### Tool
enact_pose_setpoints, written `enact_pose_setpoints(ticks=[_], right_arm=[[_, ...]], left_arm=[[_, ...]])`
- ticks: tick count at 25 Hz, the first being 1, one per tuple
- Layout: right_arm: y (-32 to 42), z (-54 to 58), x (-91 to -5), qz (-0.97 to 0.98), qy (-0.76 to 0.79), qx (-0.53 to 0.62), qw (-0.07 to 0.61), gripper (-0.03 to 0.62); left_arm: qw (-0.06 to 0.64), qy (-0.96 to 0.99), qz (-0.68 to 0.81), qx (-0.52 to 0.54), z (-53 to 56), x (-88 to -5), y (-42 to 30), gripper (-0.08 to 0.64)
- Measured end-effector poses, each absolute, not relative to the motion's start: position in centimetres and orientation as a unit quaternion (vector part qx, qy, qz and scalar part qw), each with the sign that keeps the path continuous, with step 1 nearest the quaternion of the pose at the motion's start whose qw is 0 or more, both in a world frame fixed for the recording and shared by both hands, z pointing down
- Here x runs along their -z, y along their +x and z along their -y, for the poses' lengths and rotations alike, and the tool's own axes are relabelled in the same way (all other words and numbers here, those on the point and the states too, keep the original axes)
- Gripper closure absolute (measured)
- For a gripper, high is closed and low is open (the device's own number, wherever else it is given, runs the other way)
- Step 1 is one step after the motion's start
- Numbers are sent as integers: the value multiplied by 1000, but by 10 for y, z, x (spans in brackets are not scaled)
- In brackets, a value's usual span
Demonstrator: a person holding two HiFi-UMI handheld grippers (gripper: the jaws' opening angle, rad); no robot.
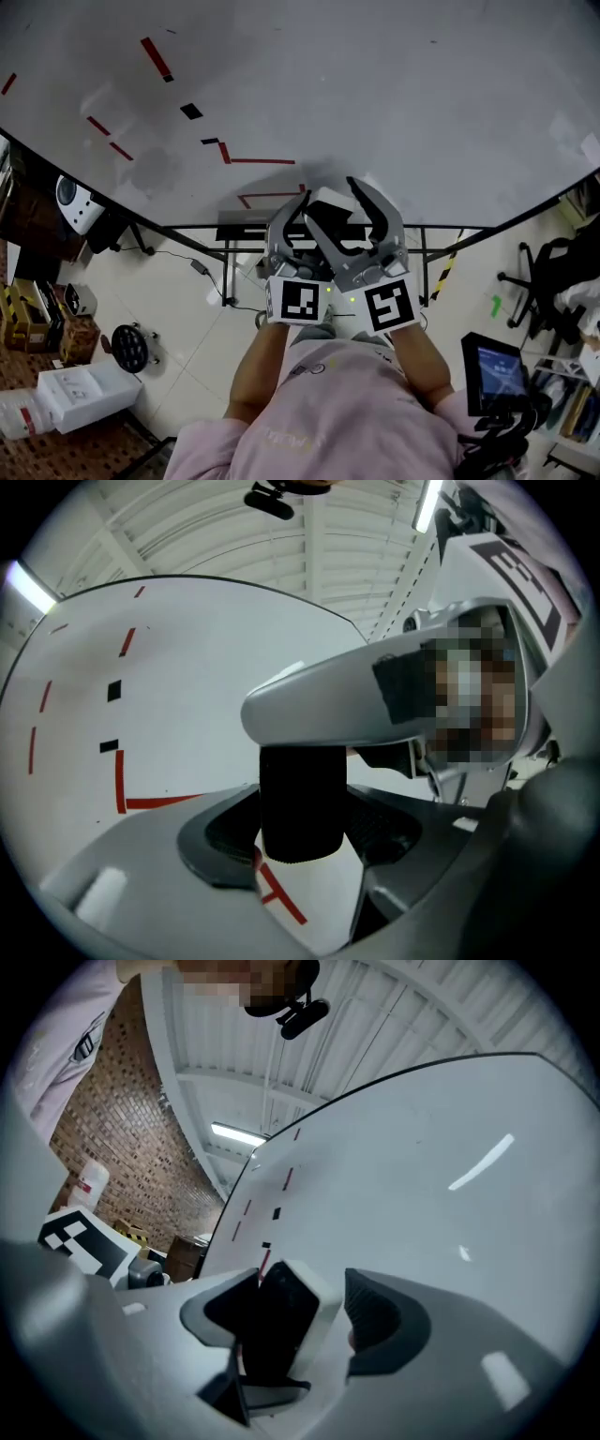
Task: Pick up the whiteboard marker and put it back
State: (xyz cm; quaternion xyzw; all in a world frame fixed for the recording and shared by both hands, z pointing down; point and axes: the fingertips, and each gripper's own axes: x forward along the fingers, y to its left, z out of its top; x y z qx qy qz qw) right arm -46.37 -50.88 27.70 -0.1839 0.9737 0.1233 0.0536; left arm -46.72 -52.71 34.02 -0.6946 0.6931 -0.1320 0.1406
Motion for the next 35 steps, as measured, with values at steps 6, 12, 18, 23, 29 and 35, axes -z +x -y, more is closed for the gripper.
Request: enact_pose_setpoints(ticks=[6, 12, 18, 23, 29, 35], right_arm=[[-477, 545, -270, -961, -211, -174, 39, 284], [-469, 547, -263, -951, -214, -221, 30, 273], [-447, 552, -250, -936, -259, -234, 38, 276], [-459, 565, -256, -883, -344, -319, 24, 344], [-461, 564, -257, -878, -348, -328, 22, 377], [-459, 564, -256, -877, -356, -320, 30, 377]], left_arm=[[171, -677, -705, 126, 566, -337, -490, 293], [195, -666, -715, 88, 569, -329, -491, 296], [184, -663, -723, 67, 569, -329, -491, 296], [186, -644, -738, 75, 571, -333, -492, 296], [203, -643, -735, 72, 570, -330, -491, 295], [201, -652, -727, 83, 542, -349, -496, 314]])
